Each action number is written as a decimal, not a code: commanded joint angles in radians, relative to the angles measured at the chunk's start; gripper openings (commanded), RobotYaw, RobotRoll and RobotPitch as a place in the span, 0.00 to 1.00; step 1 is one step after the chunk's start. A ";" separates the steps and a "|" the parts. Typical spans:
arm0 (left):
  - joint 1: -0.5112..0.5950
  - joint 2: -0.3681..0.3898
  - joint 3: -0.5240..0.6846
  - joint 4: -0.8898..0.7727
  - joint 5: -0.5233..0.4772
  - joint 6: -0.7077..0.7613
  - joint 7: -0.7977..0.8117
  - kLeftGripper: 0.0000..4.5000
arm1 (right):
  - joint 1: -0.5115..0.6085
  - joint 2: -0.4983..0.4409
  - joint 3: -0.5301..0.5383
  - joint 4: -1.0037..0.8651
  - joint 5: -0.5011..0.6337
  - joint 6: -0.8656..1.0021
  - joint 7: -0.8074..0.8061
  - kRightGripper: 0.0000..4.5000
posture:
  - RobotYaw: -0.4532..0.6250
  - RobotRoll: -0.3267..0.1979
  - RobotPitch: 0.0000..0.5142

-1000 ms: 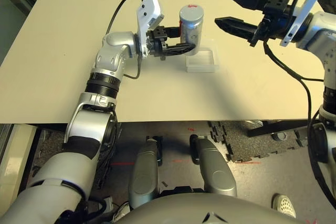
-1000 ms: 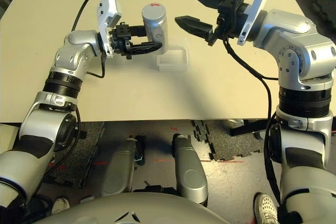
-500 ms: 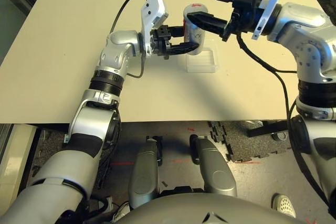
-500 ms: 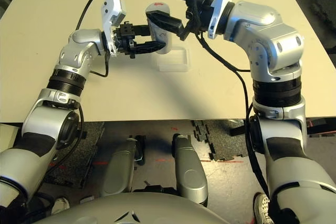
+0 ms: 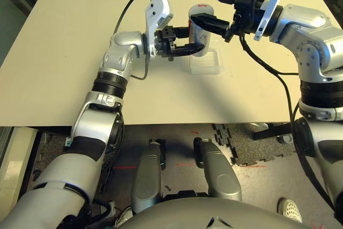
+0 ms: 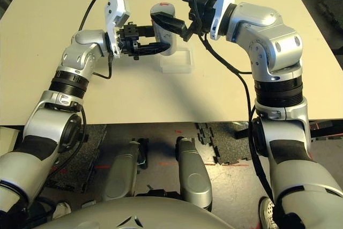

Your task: Pour the medicine from the bottle into the box.

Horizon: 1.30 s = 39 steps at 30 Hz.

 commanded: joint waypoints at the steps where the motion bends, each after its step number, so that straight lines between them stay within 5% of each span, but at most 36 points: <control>1: -0.004 -0.004 -0.010 -0.002 0.008 -0.010 -0.014 0.55 | 0.012 0.004 0.002 -0.033 0.015 0.016 0.007 1.00 | 0.30 0.62 0.37; 23: 0.003 0.008 -0.008 -0.004 0.007 -0.004 -0.012 0.55 | 0.094 -0.102 -0.083 0.008 0.003 -0.013 -0.015 1.00 | 0.30 0.62 0.39; 30: -0.005 0.009 -0.002 0.013 0.010 -0.015 -0.010 0.55 | 0.150 -0.174 -0.163 -0.044 0.055 0.036 -0.022 1.00 | 0.29 0.62 0.39; 39: -0.020 0.002 0.003 0.036 0.012 -0.032 -0.005 0.55 | 0.158 -0.154 -0.186 -0.157 0.167 0.139 -0.028 1.00 | 0.29 0.62 0.39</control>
